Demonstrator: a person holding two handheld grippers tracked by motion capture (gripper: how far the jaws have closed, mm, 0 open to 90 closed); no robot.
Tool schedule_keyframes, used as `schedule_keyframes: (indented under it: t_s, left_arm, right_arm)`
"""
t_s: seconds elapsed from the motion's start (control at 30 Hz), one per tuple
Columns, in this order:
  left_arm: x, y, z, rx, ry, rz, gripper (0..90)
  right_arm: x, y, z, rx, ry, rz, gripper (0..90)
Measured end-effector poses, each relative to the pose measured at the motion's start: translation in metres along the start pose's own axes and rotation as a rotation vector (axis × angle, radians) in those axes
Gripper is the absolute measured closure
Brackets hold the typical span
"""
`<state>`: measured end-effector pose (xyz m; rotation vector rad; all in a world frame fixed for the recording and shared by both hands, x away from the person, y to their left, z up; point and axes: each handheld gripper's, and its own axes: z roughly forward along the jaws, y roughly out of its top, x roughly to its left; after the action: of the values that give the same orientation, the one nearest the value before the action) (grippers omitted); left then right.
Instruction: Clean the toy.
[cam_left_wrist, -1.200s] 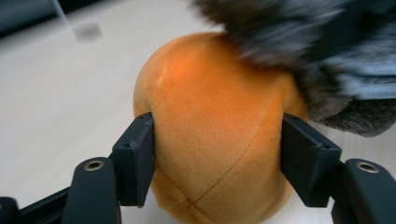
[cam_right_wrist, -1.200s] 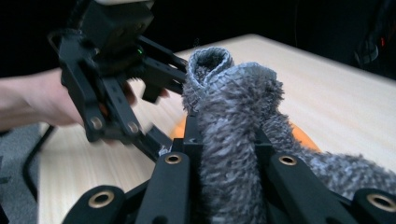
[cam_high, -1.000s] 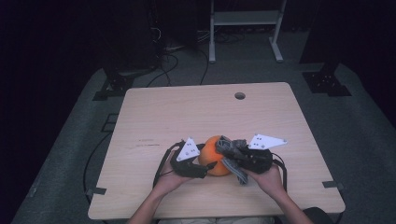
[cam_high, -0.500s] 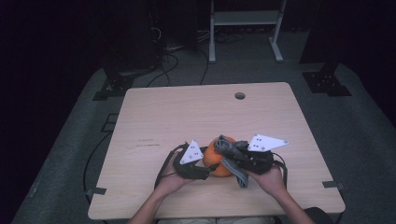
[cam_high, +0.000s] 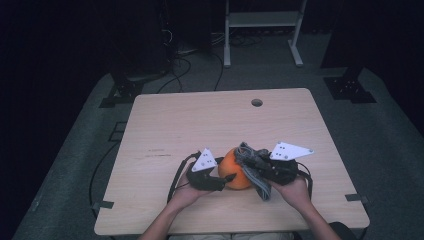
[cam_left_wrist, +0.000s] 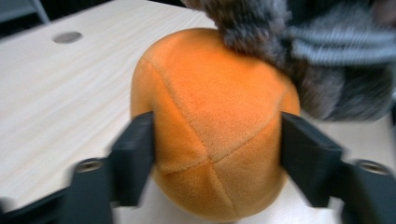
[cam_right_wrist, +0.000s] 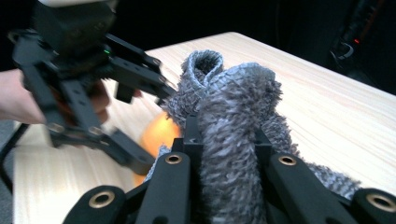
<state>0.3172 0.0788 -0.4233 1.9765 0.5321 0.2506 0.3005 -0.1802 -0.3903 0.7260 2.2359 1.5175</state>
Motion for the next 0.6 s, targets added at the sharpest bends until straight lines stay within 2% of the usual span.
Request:
schedule_keyframes:
  t_s: [0.03, 0.07, 0.1, 0.13, 0.17, 0.2, 0.27, 0.3, 0.37, 0.4, 0.47, 0.5, 0.53, 0.57, 0.6]
  left_arm:
    - [0.001, 0.001, 0.002, -0.001, -0.008, -0.035, 22.3]
    - [0.001, 0.002, 0.004, 0.003, 0.002, -0.055, 19.4]
    - [-0.001, 0.002, 0.005, 0.0, 0.017, -0.049, 20.5]
    - [-0.003, 0.002, 0.005, 0.003, 0.041, -0.017, 26.9]
    - [-0.007, 0.002, 0.004, 0.01, 0.073, 0.038, 31.9]
    - [-0.009, 0.002, 0.003, 0.009, 0.081, 0.06, 35.9]
    - [-0.01, 0.0, 0.001, 0.023, 0.079, 0.103, 38.0]
    - [-0.01, -0.001, 0.001, 0.027, 0.074, 0.109, 38.1]
    - [-0.008, -0.002, 0.0, 0.023, 0.061, 0.103, 37.2]
    - [-0.007, -0.001, 0.0, 0.017, 0.044, 0.083, 34.6]
    - [-0.003, 0.002, 0.002, 0.016, 0.011, 0.011, 23.0]
    - [-0.002, 0.003, 0.003, 0.013, 0.006, -0.029, 18.1]
    - [-0.001, 0.004, 0.004, 0.01, 0.006, -0.066, 16.2]
    - [-0.002, 0.003, 0.004, 0.011, 0.026, -0.048, 18.6]
    - [-0.003, 0.002, 0.003, 0.012, 0.05, -0.009, 27.4]
  right_arm:
    - [0.001, -0.001, 0.0, 0.002, 0.007, 0.004, 75.8]
    - [0.003, -0.001, 0.001, 0.0, 0.034, 0.011, 75.8]
    - [0.008, 0.0, 0.004, -0.006, 0.067, 0.012, 75.8]
    - [0.013, 0.002, 0.007, -0.005, 0.084, 0.0, 75.8]
    - [0.018, 0.003, 0.01, 0.0, 0.074, -0.028, 75.8]
    - [0.021, 0.005, 0.012, 0.006, 0.055, -0.054, 75.8]
    - [0.015, 0.007, 0.01, -0.001, 0.019, -0.047, 75.9]
    - [0.012, 0.006, 0.008, 0.001, 0.002, -0.037, 75.9]
    - [0.001, 0.003, 0.003, 0.013, -0.054, -0.022, 76.0]
    - [-0.004, 0.001, 0.0, 0.016, -0.068, -0.01, 76.1]
    - [-0.007, -0.001, -0.001, 0.021, -0.04, 0.013, 76.0]
    - [-0.004, -0.001, -0.001, 0.024, -0.013, 0.014, 76.0]
    - [0.0, 0.0, 0.001, 0.015, 0.041, 0.016, 76.0]
    - [0.005, 0.001, 0.004, 0.013, 0.074, 0.013, 76.0]
    - [0.012, 0.003, 0.008, 0.023, 0.072, -0.017, 76.0]
